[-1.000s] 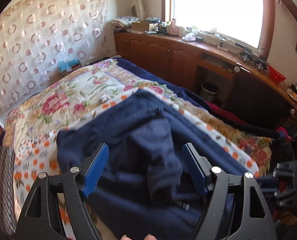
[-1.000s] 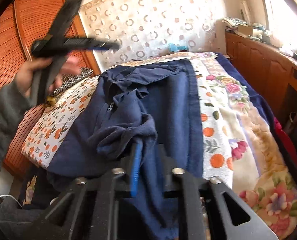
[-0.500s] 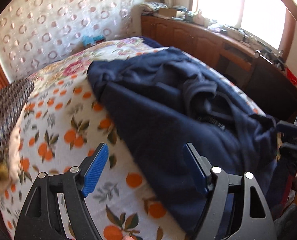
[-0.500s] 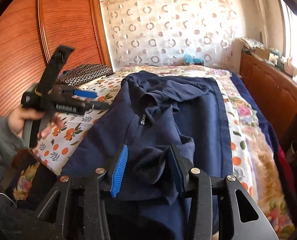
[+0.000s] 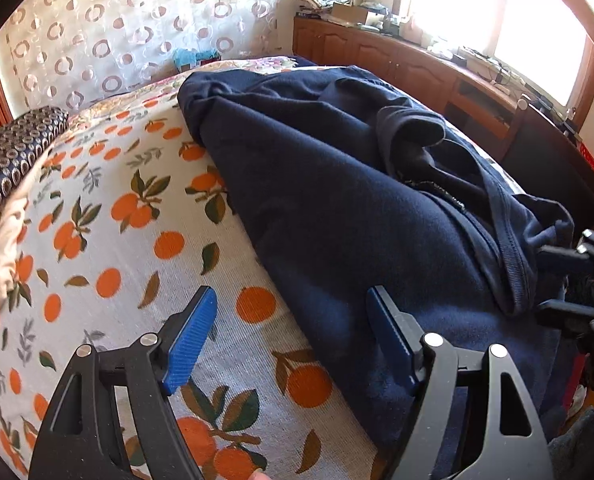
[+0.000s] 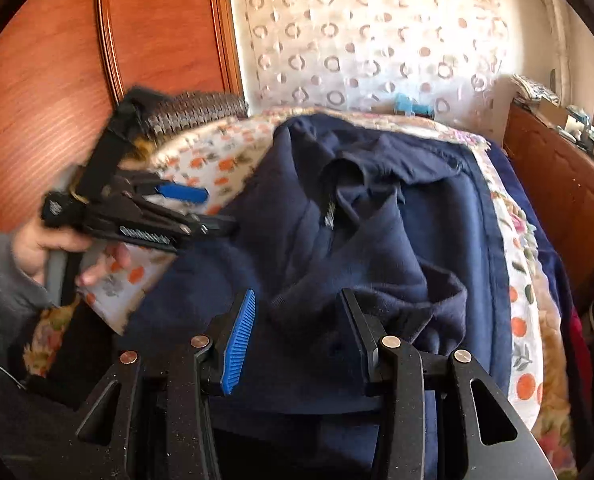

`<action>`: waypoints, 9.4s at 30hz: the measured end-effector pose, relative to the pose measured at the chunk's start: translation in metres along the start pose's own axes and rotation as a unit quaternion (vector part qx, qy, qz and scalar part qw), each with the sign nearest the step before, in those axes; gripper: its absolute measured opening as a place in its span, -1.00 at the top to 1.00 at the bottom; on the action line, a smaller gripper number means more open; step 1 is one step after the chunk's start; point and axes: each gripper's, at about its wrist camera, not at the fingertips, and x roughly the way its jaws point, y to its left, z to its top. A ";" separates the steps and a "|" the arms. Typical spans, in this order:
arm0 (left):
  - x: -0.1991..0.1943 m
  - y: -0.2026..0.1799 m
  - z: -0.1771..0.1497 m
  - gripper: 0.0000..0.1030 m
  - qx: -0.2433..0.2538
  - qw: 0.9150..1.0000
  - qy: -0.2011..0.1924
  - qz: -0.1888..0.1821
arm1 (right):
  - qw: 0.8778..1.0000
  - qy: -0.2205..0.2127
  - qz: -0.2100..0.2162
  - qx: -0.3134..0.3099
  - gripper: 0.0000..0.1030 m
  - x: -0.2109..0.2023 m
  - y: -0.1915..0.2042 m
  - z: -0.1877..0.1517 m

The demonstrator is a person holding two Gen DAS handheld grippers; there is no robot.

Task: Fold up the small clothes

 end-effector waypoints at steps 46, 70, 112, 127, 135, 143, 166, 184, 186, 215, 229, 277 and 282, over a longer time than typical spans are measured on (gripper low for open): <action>0.004 0.015 0.069 -0.54 -0.010 0.999 -0.045 -0.001 | 0.993 -0.027 -0.070 0.091 0.08 -0.043 -0.150 0.066; 0.067 0.055 0.126 -0.54 -0.028 0.999 -0.020 0.016 | 0.997 0.051 -0.063 0.013 0.93 0.143 -0.261 0.222; -0.017 -0.041 -0.020 -0.54 -0.014 0.999 -0.006 -0.034 | 0.989 0.088 -0.014 0.119 0.83 -0.053 -0.181 -0.012; -0.030 -0.048 -0.038 -0.54 -0.025 0.999 0.000 -0.035 | 0.986 0.079 -0.052 0.140 0.28 -0.096 -0.166 -0.021; -0.047 -0.058 -0.062 -0.33 -0.026 0.999 -0.007 -0.044 | 0.985 0.031 -0.045 0.163 0.16 -0.083 -0.152 -0.052; -0.060 -0.068 -0.077 -0.13 -0.030 0.998 0.003 -0.058 | 0.984 0.024 -0.045 0.171 0.16 -0.068 -0.148 -0.064; -0.091 -0.071 -0.084 0.77 0.002 0.997 -0.004 -0.073 | 0.985 0.000 -0.045 0.169 0.06 -0.068 -0.146 -0.064; -0.098 -0.068 -0.081 0.78 -0.001 0.995 -0.022 -0.093 | 0.989 0.062 -0.085 0.101 0.75 -0.038 -0.118 -0.052; -0.107 -0.068 -0.076 0.79 0.000 0.994 -0.036 -0.099 | 0.990 0.061 -0.074 0.104 0.82 -0.041 -0.123 -0.049; -0.121 -0.053 -0.008 0.80 0.031 0.991 -0.075 -0.109 | 0.991 0.048 -0.063 0.109 0.87 -0.044 -0.152 -0.009; -0.118 -0.055 -0.021 0.80 0.008 0.991 -0.079 -0.111 | 0.984 0.073 -0.110 0.120 0.10 -0.022 -0.127 -0.031; 0.006 0.055 0.160 -0.42 -0.011 0.995 -0.095 -0.029 | 0.993 -0.008 -0.104 0.054 0.02 0.096 -0.243 0.184; 0.008 0.046 0.132 -0.50 -0.002 0.997 -0.063 -0.045 | 0.998 -0.002 -0.056 0.030 -0.01 0.072 -0.212 0.159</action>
